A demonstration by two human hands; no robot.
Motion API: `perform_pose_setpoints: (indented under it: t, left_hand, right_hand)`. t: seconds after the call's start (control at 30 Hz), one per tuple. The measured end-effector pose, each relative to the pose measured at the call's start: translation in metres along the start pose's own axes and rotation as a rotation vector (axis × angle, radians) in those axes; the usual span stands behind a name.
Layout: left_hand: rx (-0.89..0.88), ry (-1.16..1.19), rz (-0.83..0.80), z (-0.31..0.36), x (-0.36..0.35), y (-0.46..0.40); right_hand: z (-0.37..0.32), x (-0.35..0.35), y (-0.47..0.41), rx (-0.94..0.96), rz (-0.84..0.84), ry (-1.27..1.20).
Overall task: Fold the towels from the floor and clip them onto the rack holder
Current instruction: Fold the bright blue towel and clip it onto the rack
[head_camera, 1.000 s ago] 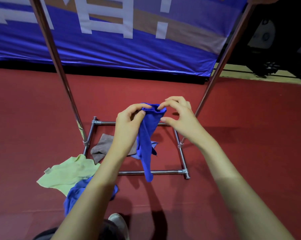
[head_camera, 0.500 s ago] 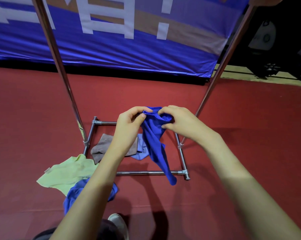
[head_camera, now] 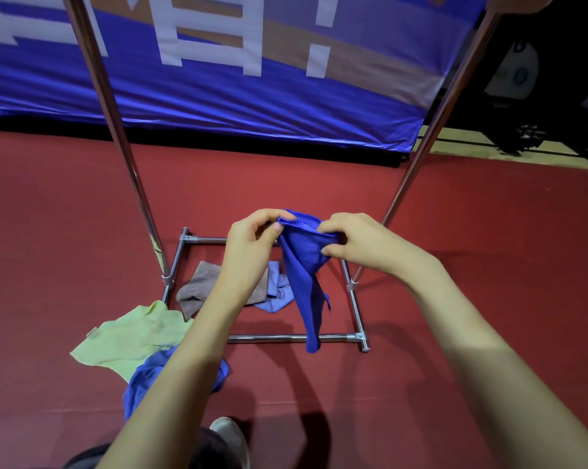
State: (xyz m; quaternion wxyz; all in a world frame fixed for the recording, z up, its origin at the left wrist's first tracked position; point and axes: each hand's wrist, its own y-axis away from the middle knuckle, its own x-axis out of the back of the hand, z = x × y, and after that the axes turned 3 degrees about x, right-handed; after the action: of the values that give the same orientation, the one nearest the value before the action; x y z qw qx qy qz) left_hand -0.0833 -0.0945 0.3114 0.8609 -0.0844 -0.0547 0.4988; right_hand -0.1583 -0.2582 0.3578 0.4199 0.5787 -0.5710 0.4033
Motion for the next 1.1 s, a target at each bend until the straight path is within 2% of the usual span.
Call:
perform_pose_setpoints:
  t: [0.17,0.33,0.53,0.73,0.87,1.0,1.1]
  left_hand:
    - [-0.002,0.019,0.009,0.004,-0.002,0.0]
    - [-0.002,0.017,0.022,0.005,-0.006,0.002]
    - [0.046,0.117,0.082,0.005,-0.008,0.001]
    - [0.057,0.219,0.091,0.003,-0.012,0.002]
    - [0.092,0.284,0.109,0.002,-0.012,0.0]
    - [0.105,0.21,0.08,0.003,-0.017,0.001]
    - [0.052,0.16,0.029,0.007,-0.018,0.002]
  right_hand:
    - [0.0,0.008,0.007,-0.032,0.108,-0.097]
    - [0.0,0.009,0.007,-0.054,0.131,-0.16]
    - [0.002,0.006,0.014,-0.011,0.361,-0.41]
    - [0.001,0.006,0.016,-0.014,0.467,-0.632]
    - [0.004,0.003,0.015,0.017,0.485,-0.609]
    - [0.001,0.003,0.015,0.088,0.458,-0.376]
    - [-0.001,0.006,0.019,0.091,0.45,-0.296]
